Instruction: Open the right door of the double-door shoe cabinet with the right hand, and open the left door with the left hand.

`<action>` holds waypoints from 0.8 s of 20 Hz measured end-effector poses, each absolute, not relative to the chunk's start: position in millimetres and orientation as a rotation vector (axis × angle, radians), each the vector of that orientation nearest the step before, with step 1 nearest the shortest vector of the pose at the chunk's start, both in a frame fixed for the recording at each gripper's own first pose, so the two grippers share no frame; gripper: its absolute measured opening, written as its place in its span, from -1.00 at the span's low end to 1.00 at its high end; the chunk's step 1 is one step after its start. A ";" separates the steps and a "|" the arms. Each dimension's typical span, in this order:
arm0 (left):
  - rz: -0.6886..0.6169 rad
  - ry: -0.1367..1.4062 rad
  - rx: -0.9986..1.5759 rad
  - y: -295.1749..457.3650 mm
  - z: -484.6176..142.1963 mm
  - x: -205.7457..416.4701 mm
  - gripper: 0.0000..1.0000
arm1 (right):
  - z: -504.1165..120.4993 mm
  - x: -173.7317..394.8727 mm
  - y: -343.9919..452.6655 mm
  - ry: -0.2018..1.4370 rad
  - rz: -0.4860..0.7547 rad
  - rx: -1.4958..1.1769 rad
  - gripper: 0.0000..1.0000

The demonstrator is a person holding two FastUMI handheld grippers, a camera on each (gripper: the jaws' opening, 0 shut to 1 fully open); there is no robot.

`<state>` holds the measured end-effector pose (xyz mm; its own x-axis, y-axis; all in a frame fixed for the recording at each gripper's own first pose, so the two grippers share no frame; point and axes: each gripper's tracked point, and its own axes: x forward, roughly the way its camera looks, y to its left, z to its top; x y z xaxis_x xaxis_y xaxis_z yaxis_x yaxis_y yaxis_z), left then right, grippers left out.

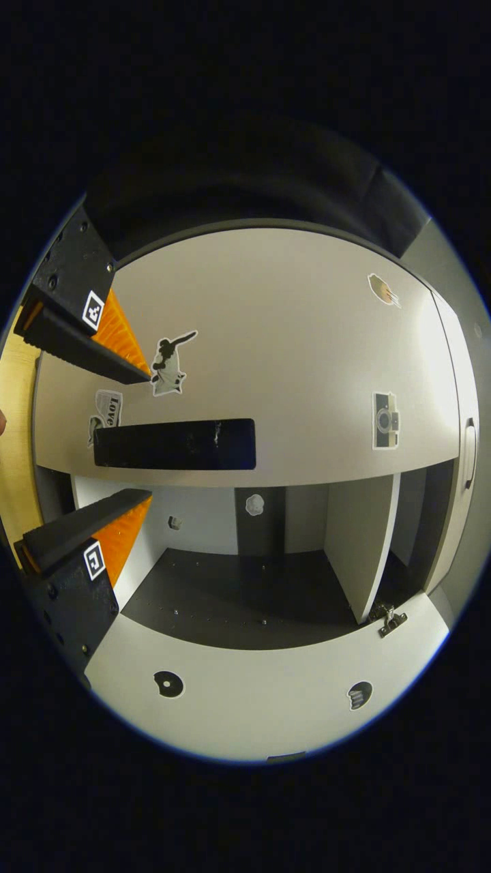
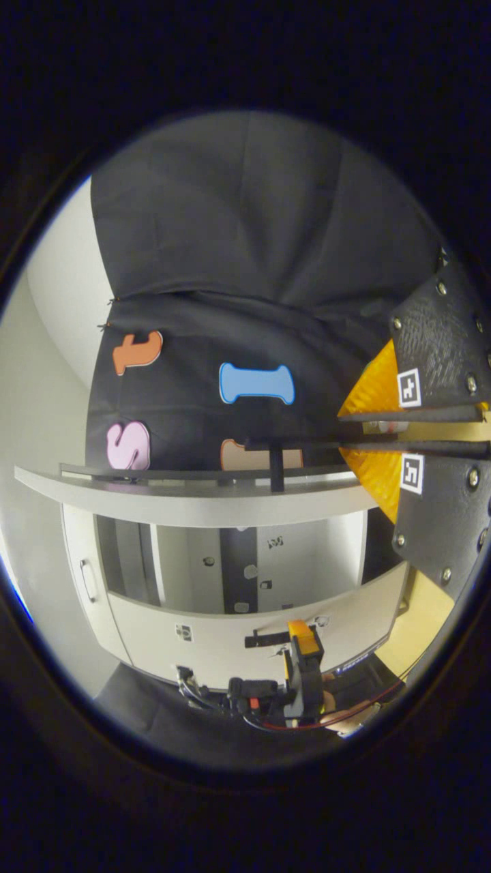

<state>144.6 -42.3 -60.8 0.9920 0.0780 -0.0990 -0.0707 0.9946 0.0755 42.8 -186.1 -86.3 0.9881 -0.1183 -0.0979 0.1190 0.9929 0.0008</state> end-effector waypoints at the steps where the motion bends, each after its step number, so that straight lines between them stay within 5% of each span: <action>1: 0.080 0.089 0.075 -42.8 -58.0 146.4 0.86 | -88.4 44.0 -186.6 0.102 -0.125 -0.017 -0.79; 8: 0.085 0.092 0.096 -43.0 -58.3 158.8 0.36 | -97.1 35.2 -187.6 0.125 -0.140 -0.051 -0.78; 11: 0.077 0.117 0.072 -46.0 -64.8 160.0 -0.17 | -103.2 29.2 -206.5 0.143 -0.205 -0.081 -0.76; 16: 0.084 0.118 0.070 -44.8 -64.8 161.1 -0.31 | -103.1 13.7 -220.4 0.144 -0.249 -0.038 -0.76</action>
